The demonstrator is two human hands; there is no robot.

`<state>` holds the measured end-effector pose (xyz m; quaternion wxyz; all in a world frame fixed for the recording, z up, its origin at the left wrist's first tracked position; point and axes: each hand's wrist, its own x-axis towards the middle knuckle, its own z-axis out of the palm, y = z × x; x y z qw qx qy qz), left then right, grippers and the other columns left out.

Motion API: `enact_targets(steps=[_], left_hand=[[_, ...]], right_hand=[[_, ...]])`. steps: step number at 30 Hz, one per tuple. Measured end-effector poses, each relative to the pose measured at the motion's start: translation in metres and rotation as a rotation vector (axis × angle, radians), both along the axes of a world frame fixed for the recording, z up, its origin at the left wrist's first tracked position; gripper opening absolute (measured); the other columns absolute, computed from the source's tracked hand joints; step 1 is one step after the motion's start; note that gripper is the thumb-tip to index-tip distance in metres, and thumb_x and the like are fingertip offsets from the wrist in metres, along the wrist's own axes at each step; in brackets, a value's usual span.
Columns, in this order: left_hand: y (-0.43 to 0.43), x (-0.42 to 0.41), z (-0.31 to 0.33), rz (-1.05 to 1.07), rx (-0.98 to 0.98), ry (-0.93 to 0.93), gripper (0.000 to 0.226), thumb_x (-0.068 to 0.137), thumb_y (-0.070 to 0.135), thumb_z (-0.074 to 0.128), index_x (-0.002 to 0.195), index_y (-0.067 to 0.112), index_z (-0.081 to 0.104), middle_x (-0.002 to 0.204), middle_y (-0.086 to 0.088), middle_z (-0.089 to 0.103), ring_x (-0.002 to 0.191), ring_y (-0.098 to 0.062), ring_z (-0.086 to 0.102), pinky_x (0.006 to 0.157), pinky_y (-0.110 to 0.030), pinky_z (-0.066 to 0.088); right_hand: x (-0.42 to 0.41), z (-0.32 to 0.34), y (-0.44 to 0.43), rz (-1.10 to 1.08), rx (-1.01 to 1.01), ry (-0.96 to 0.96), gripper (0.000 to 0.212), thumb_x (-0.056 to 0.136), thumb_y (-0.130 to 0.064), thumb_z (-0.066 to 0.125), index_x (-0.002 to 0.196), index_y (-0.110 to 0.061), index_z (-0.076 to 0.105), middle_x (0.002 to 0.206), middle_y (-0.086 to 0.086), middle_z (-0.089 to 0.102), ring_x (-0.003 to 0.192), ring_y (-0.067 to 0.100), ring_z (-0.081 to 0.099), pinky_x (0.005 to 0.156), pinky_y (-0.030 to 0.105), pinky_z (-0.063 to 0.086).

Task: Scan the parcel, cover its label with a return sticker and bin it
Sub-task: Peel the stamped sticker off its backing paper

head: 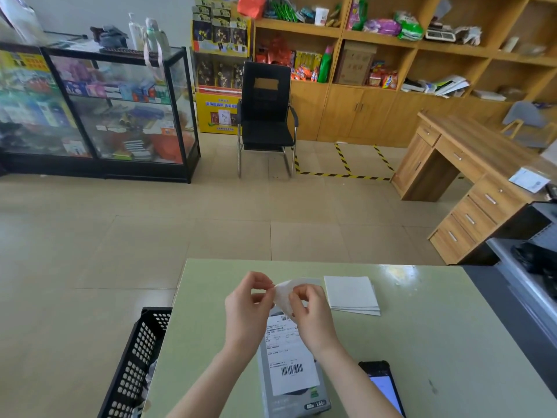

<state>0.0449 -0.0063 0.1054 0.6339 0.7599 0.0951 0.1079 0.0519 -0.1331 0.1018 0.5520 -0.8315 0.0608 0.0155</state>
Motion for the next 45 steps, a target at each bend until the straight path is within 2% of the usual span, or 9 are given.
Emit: enact_targets(steps=[3, 6, 8, 10, 14, 22, 30, 39, 45], left_hand=[[0.000, -0.001, -0.003, -0.003, 0.037, -0.030, 0.028, 0.085, -0.005, 0.062, 0.075, 0.021, 0.059, 0.076, 0.008, 0.066, 0.063, -0.014, 0.069, 0.064, -0.036, 0.062], [0.001, -0.002, -0.002, -0.020, 0.061, -0.029, 0.029, 0.087, -0.003, 0.062, 0.076, 0.023, 0.062, 0.078, 0.003, 0.071, 0.065, -0.010, 0.071, 0.058, -0.022, 0.056], [0.003, -0.002, -0.001, -0.042, 0.042, -0.013, 0.031, 0.087, -0.002, 0.062, 0.078, 0.027, 0.065, 0.078, 0.003, 0.073, 0.066, -0.008, 0.072, 0.052, -0.013, 0.049], [0.006, -0.002, 0.000, -0.070, 0.033, -0.008, 0.032, 0.087, -0.002, 0.063, 0.082, 0.029, 0.067, 0.081, 0.009, 0.074, 0.069, -0.007, 0.072, 0.058, -0.017, 0.055], [0.006, -0.005, 0.003, -0.108, 0.033, -0.013, 0.037, 0.086, -0.002, 0.065, 0.089, 0.035, 0.069, 0.089, 0.021, 0.074, 0.073, -0.006, 0.073, 0.067, -0.026, 0.060], [0.005, -0.005, 0.000, -0.106, 0.015, -0.014, 0.046, 0.085, -0.007, 0.062, 0.090, 0.038, 0.070, 0.091, 0.007, 0.075, 0.074, -0.009, 0.073, 0.064, -0.025, 0.061], [0.012, 0.002, -0.009, -0.011, -0.144, 0.042, 0.038, 0.084, -0.011, 0.060, 0.094, 0.024, 0.072, 0.092, -0.005, 0.073, 0.071, -0.019, 0.074, 0.063, -0.025, 0.061], [0.020, 0.004, -0.012, 0.080, -0.200, 0.062, 0.036, 0.084, -0.012, 0.058, 0.095, 0.019, 0.073, 0.091, -0.003, 0.073, 0.071, -0.018, 0.074, 0.064, -0.021, 0.060], [0.021, 0.004, -0.010, 0.119, -0.095, 0.021, 0.036, 0.084, -0.002, 0.064, 0.088, 0.033, 0.062, 0.092, 0.005, 0.072, 0.067, -0.012, 0.071, 0.062, -0.029, 0.060]], right_hand=[[0.000, 0.001, 0.000, -0.010, 0.002, -0.005, 0.011, 0.095, -0.018, 0.050, 0.093, -0.013, 0.059, 0.107, 0.001, 0.050, 0.095, 0.001, 0.051, 0.076, 0.015, 0.041], [-0.002, 0.005, 0.003, -0.010, 0.021, -0.035, 0.010, 0.093, -0.018, 0.053, 0.092, -0.011, 0.061, 0.108, 0.000, 0.053, 0.097, 0.005, 0.054, 0.085, 0.025, 0.046], [-0.003, 0.007, 0.005, 0.018, 0.030, -0.079, 0.008, 0.092, -0.022, 0.057, 0.093, -0.015, 0.062, 0.107, -0.002, 0.055, 0.097, 0.005, 0.056, 0.083, 0.021, 0.047], [-0.003, 0.010, 0.006, 0.039, 0.038, -0.110, 0.014, 0.089, -0.032, 0.061, 0.097, -0.021, 0.063, 0.106, -0.005, 0.055, 0.099, 0.001, 0.056, 0.080, 0.016, 0.046], [0.000, 0.014, 0.009, -0.001, 0.000, -0.179, 0.017, 0.084, -0.034, 0.068, 0.096, -0.021, 0.065, 0.105, -0.004, 0.053, 0.101, 0.002, 0.055, 0.085, 0.025, 0.049], [0.007, 0.009, 0.002, -0.050, -0.112, -0.163, 0.007, 0.087, -0.013, 0.064, 0.090, -0.008, 0.068, 0.109, 0.003, 0.054, 0.100, 0.008, 0.053, 0.091, 0.024, 0.042], [0.012, -0.001, -0.013, -0.165, 0.009, -0.004, 0.006, 0.088, -0.014, 0.062, 0.082, -0.015, 0.064, 0.099, -0.005, 0.055, 0.093, 0.010, 0.055, 0.075, 0.012, 0.037], [0.014, -0.011, -0.027, -0.300, 0.025, 0.025, 0.004, 0.088, -0.014, 0.062, 0.085, -0.013, 0.064, 0.102, 0.002, 0.055, 0.094, 0.017, 0.055, 0.085, 0.026, 0.038], [0.011, -0.007, -0.030, -0.264, 0.032, -0.017, 0.010, 0.090, -0.020, 0.060, 0.081, -0.024, 0.060, 0.098, -0.004, 0.059, 0.092, 0.010, 0.058, 0.080, 0.024, 0.040]])
